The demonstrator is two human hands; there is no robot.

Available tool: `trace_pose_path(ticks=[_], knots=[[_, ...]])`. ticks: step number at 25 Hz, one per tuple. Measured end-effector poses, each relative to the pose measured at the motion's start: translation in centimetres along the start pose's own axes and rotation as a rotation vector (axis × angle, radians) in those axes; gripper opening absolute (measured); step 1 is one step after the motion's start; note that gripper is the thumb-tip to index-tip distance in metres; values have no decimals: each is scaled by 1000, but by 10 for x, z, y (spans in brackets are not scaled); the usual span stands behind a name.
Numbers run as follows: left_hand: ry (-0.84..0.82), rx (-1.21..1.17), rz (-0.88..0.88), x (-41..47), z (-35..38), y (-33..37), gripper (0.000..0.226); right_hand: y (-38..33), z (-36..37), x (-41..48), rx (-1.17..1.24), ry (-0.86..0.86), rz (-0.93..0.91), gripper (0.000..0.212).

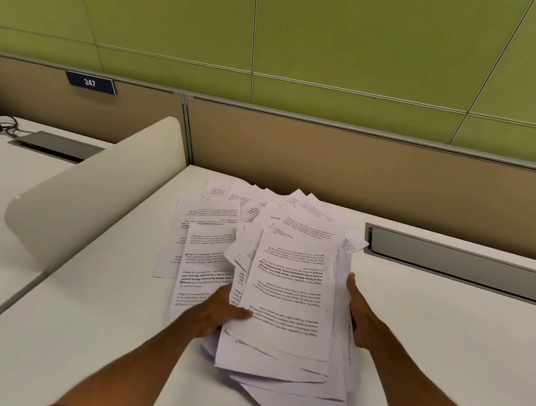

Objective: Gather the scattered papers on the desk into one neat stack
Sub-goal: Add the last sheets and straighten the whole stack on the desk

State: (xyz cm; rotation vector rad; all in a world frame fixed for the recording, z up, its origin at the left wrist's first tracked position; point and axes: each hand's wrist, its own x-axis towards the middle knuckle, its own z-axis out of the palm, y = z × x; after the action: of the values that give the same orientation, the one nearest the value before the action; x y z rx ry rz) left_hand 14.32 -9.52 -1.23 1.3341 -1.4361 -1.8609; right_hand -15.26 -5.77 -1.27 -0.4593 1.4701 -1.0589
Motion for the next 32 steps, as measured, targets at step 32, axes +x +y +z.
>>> trace_pose_path(ticks=[32], knots=[[366,888,492,54,-47,-11,60,7,1,3,-184,-122,-1,49]])
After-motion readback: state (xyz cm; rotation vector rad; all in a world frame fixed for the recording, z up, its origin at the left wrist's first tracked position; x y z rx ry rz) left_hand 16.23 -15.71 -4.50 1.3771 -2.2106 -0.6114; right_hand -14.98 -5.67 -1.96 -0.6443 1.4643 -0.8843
